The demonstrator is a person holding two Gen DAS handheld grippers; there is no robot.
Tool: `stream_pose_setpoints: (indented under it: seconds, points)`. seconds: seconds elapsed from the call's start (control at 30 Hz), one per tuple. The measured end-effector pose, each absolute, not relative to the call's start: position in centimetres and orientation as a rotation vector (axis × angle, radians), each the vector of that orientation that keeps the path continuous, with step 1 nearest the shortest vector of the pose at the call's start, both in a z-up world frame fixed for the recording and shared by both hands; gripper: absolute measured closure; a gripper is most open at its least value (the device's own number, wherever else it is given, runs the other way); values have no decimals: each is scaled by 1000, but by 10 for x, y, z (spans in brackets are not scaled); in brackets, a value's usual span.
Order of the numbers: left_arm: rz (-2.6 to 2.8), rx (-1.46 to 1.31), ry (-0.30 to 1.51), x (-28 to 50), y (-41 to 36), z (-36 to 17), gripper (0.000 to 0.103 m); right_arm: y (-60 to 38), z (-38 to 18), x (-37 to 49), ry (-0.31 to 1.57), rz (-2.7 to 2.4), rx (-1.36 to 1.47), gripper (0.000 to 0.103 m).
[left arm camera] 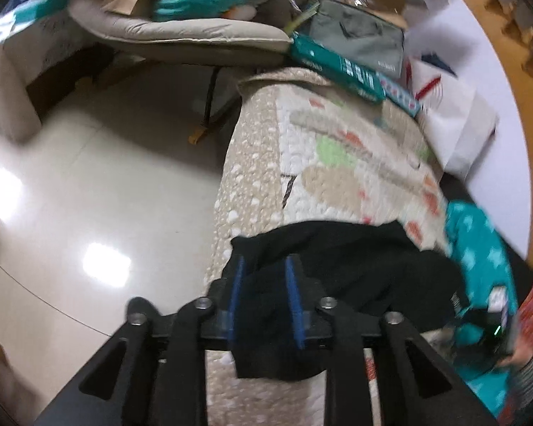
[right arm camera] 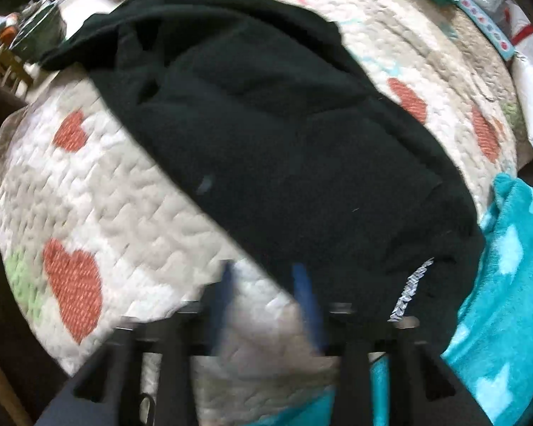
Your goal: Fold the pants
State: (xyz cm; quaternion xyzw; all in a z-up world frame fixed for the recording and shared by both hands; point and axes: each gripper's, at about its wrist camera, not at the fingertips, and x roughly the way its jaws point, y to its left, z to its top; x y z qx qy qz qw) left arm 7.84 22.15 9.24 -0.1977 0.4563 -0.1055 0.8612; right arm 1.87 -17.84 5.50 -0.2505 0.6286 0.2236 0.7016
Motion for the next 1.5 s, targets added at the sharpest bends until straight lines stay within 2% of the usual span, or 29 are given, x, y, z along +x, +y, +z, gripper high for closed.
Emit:
stream_pose_setpoints:
  seconds: [0.03, 0.23, 0.33, 0.43, 0.6, 0.8, 0.83, 0.87, 0.9, 1.03, 1.07, 1.23, 1.33, 1.37, 1.4, 1.43, 1.47, 1.5]
  points:
    - [-223, -423, 966, 83, 218, 92, 70, -175, 59, 14, 1389, 514, -576, 38]
    - [-211, -278, 1142, 119, 168, 52, 69, -170, 104, 14, 1294, 560, -534, 38]
    - [-185, -190, 1187, 122, 154, 34, 69, -168, 127, 36, 1212, 536, -467, 38]
    - [-184, -233, 1192, 122, 162, 28, 69, -149, 137, 75, 1119, 523, -406, 38]
    - [-150, -301, 1196, 120, 180, 21, 69, -120, 111, 157, 1060, 432, -395, 40]
    - [-114, -406, 1178, 124, 195, 19, 69, -114, 58, 222, 1204, 392, -316, 37]
    - [-108, -423, 1168, 126, 198, 20, 69, -114, 49, 221, 1241, 402, -299, 40]
    - [-103, -444, 1157, 127, 200, 21, 69, -115, 45, 223, 1265, 423, -264, 74]
    - [-98, -462, 1146, 128, 202, 22, 69, -117, 45, 224, 1269, 426, -232, 92]
    - [-92, -545, 1091, 130, 210, 30, 69, -136, 58, 236, 1214, 367, -154, 97]
    - [-94, -561, 1082, 131, 211, 32, 69, -141, 61, 242, 1201, 326, -153, 103]
    - [-91, -562, 1085, 136, 206, 30, 68, -174, 70, 279, 1143, 63, -165, 102]
    - [-87, -537, 1105, 137, 201, 26, 68, -187, 73, 284, 1181, 222, -12, 98]
    - [-85, -532, 1106, 136, 201, 26, 68, -186, 71, 280, 1206, 297, 41, 78]
    - [-82, -530, 1105, 136, 201, 25, 68, -184, 68, 273, 1226, 353, 63, 34]
    - [-80, -531, 1105, 136, 202, 25, 68, -180, 66, 267, 1235, 393, 57, 19]
    - [-78, -535, 1106, 136, 202, 24, 68, -172, 64, 259, 1229, 427, 36, 14]
    - [-75, -539, 1105, 135, 203, 24, 68, -165, 61, 251, 1228, 459, 5, 15]
